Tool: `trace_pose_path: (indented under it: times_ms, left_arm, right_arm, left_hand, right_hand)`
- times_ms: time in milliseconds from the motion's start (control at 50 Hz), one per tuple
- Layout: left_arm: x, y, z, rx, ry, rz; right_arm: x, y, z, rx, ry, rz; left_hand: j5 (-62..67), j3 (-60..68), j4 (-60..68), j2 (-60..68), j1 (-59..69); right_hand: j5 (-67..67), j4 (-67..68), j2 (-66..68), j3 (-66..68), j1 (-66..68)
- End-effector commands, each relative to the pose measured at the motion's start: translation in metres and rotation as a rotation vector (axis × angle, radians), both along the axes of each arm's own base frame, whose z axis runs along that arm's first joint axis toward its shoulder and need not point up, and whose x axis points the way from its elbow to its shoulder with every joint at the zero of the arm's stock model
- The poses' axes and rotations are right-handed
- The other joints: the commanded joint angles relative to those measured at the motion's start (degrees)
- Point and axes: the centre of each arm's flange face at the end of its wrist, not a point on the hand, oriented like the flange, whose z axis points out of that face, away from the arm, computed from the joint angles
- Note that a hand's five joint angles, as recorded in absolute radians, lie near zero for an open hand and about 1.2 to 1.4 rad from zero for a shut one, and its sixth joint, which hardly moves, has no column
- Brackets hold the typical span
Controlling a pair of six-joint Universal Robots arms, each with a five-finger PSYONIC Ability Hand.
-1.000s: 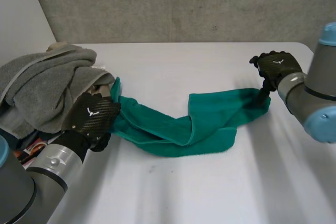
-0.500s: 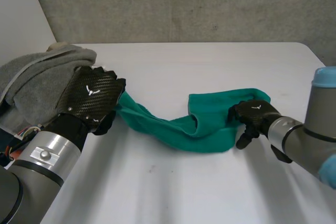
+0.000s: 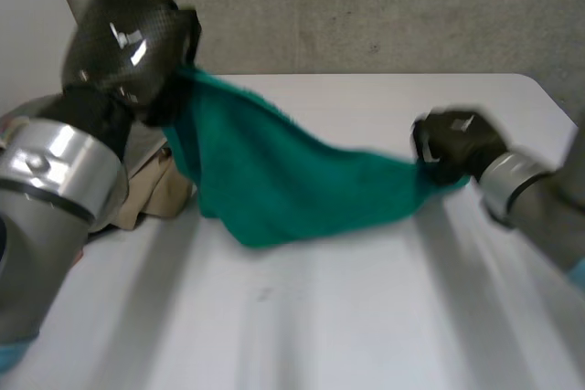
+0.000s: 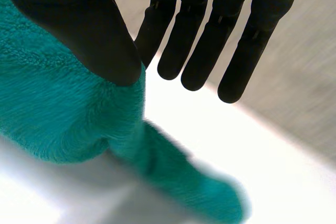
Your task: Fold the laundry.
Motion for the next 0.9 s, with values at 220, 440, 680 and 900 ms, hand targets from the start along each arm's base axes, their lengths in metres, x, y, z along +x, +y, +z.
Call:
trace_pose_path:
  times_ms: [220,440,680,900]
  left_arm:
    - [-0.004,-0.025,-0.014,0.163,-0.075,0.021]
    - [-0.022,-0.049,-0.108,0.405,-0.198,0.01]
    - [-0.063,-0.124,-0.028,-0.038,0.015,-0.011]
    - [-0.074,-0.124,0.105,-0.602,0.344,-0.089]
  right_arm:
    - [-0.06,0.017,0.107,-0.173,0.147,-0.043]
    - [-0.055,-0.015,-0.02,0.192,0.259,-0.008]
    - [-0.046,-0.096,0.034,-0.354,0.224,-0.226]
    - [-0.04,-0.09,0.17,-0.908,-0.083,-0.29]
  left_hand:
    - [13.73,11.56,11.15,11.28,13.35]
    - [13.73,11.56,11.15,11.28,13.35]
    - [13.73,11.56,11.15,11.28,13.35]
    - [13.73,11.56,11.15,11.28,13.35]
  right_hand:
    - [13.59,11.44,12.43,12.05,15.08]
    - [13.59,11.44,12.43,12.05,15.08]
    - [13.59,11.44,12.43,12.05,15.08]
    - [13.59,11.44,12.43,12.05,15.08]
